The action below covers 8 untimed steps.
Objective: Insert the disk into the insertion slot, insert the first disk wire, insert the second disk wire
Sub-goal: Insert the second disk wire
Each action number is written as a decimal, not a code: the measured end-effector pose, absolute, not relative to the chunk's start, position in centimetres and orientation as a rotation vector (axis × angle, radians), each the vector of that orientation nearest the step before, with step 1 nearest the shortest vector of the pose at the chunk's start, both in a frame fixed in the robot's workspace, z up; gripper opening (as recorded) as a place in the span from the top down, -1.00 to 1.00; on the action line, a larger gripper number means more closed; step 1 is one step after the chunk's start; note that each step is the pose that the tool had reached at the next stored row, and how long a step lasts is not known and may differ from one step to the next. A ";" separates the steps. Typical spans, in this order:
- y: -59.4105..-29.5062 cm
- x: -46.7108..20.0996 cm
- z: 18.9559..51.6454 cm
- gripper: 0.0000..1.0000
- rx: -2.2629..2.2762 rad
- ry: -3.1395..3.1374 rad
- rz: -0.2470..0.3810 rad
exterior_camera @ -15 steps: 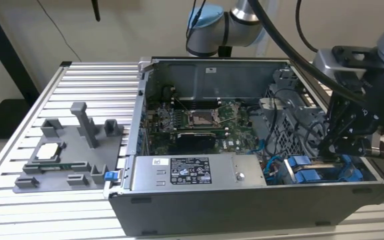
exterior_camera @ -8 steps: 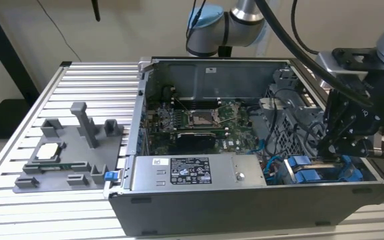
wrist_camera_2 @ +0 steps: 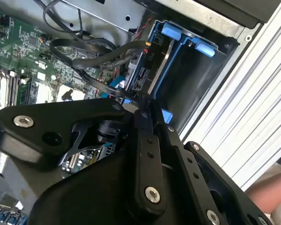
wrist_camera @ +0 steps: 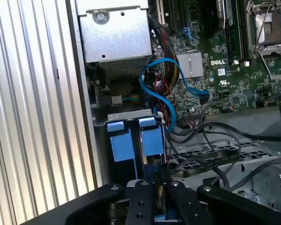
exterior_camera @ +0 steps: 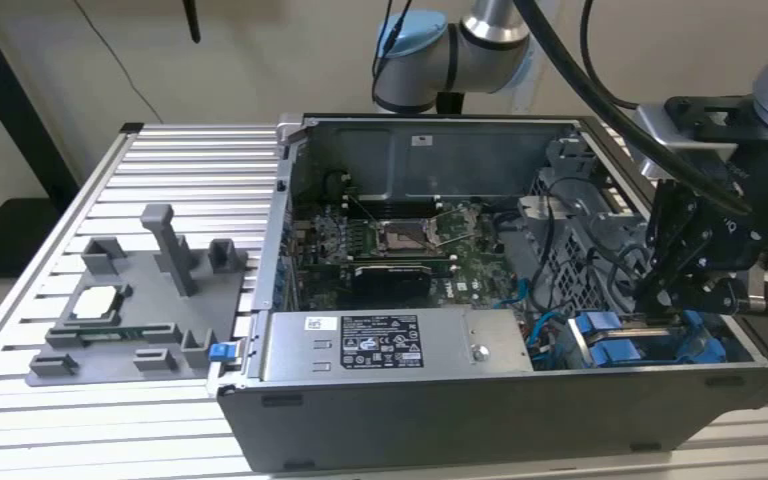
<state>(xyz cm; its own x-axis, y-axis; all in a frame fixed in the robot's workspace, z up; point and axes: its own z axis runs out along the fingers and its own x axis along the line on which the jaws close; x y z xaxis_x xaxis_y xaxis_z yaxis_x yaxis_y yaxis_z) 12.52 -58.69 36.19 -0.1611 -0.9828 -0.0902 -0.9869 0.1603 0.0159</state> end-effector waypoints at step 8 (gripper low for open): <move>-58.6 12.5 35.8 1.00 -2.000 2.338 0.117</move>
<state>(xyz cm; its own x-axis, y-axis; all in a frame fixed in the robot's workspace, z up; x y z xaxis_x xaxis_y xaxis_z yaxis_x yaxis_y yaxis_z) 12.52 -58.59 35.78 -0.1551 -0.9832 -0.0966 -0.9879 0.1542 0.0169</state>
